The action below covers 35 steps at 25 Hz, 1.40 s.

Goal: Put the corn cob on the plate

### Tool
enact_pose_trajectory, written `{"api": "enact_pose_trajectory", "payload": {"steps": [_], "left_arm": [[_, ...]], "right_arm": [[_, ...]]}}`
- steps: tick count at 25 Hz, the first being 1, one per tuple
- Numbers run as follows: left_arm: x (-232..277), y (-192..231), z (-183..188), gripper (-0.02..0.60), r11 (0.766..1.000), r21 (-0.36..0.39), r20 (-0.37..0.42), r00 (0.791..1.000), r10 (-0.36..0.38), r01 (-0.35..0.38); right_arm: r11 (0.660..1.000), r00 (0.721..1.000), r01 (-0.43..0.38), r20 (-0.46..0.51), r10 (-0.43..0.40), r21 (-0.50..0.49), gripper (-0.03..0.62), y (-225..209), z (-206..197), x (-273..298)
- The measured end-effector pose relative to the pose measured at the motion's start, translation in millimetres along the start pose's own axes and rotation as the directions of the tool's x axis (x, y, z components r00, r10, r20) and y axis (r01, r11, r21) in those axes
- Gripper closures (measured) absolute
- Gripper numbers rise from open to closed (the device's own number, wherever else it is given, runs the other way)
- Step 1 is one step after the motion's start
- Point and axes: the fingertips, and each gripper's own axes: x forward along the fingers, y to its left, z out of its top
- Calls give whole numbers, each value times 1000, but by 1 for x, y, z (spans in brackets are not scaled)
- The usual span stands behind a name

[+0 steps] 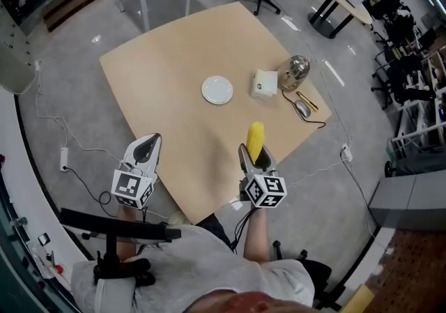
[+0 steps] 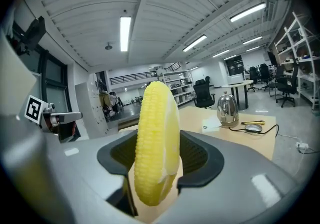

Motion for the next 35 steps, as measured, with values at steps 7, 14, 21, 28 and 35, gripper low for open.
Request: {"api": "enact_pose_trajectory", "payload": {"steps": [7,14,21,28,35], "left_arm": [[33,10,-9,561,999,-17,-36,999,30,-31],[54,21,-27,561,997,-39,-78,995,67,-70],[71,33,-49,561,991,-62,-117,987,113,-121],[76,42,-67,561,982,-79,-154,975,159,-172],[66,47,-69,561,973,-87,-178,964,197,-215]], "right_arm": [[999,998,-32,-45,32,-5,350,-22,-2,51],[998,993,-67,-100,66,-2,350,-38,-13,97],[993,982,-114,-153,113,0,350,-48,-29,146],[989,970,-148,-196,146,1,350,-57,-43,189],[986,959,-167,-233,164,6,352,-55,-50,212]]}}
